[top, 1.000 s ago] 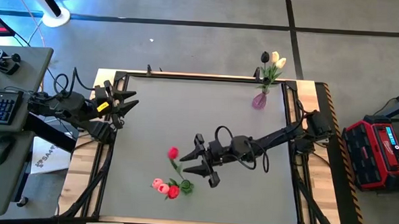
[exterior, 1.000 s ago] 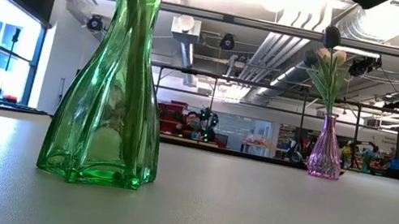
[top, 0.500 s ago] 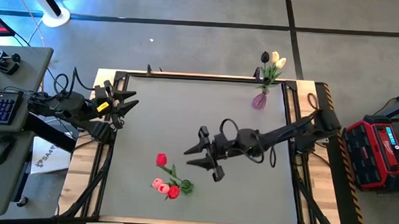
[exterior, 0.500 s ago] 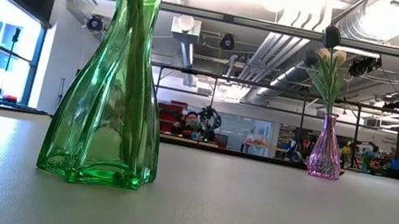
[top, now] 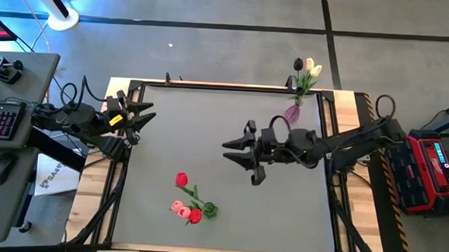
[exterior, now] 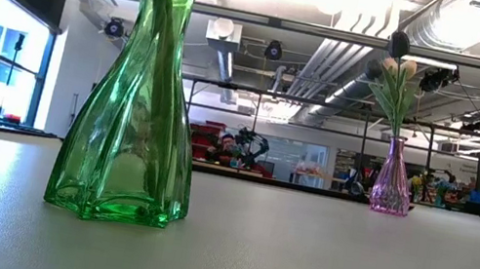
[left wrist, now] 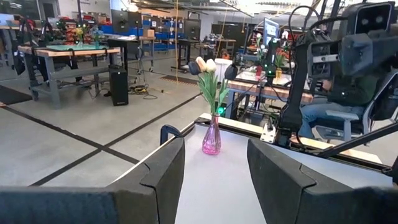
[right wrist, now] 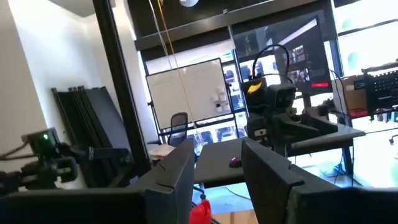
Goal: Sort flowers into vase by color
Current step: Return to Home Position
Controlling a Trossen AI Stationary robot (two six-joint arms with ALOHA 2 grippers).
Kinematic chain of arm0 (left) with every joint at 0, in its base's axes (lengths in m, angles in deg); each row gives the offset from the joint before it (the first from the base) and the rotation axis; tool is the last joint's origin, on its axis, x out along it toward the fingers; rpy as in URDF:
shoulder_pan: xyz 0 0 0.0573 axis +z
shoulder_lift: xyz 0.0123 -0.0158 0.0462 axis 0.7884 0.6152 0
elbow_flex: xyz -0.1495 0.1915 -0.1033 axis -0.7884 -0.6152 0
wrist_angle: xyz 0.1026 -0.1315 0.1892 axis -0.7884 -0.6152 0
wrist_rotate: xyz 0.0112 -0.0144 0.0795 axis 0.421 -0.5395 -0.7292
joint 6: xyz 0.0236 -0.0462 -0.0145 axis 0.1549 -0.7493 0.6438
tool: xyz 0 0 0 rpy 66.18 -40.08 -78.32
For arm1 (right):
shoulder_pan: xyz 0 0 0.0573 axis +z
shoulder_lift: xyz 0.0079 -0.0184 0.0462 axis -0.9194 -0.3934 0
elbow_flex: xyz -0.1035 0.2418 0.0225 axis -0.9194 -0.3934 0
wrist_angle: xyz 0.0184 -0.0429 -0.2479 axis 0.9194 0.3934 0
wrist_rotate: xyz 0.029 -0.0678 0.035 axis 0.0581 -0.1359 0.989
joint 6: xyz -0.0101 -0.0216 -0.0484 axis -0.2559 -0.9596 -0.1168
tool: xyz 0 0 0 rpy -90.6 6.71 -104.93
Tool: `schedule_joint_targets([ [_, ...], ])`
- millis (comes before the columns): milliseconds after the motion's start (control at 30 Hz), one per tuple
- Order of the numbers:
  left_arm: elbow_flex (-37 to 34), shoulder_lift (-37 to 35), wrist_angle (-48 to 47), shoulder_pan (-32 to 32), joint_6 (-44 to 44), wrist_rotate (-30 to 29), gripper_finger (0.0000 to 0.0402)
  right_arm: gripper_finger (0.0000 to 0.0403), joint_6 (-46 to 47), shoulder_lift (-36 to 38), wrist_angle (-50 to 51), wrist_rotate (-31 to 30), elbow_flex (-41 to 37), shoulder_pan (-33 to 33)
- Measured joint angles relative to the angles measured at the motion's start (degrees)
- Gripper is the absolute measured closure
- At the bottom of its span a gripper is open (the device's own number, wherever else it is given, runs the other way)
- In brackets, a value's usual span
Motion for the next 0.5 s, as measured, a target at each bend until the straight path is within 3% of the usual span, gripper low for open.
schedule_joint_targets([
  [200, 0.00, 0.01, -0.01, 0.00, -0.01, 0.00, 0.0238, 0.0282, 4.35, 4.68, 6.34, -3.82, 0.00, 0.56],
  [367, 0.00, 0.02, 0.00, 0.00, -0.01, 0.00, 0.0238, 0.0293, 3.28, 9.49, 19.06, -13.21, 0.00, 2.78],
  [500, 0.00, 0.01, 0.00, 0.00, -0.01, 0.00, 0.0238, 0.0335, 2.71, 12.99, 29.84, -21.59, 0.00, 5.67],
])
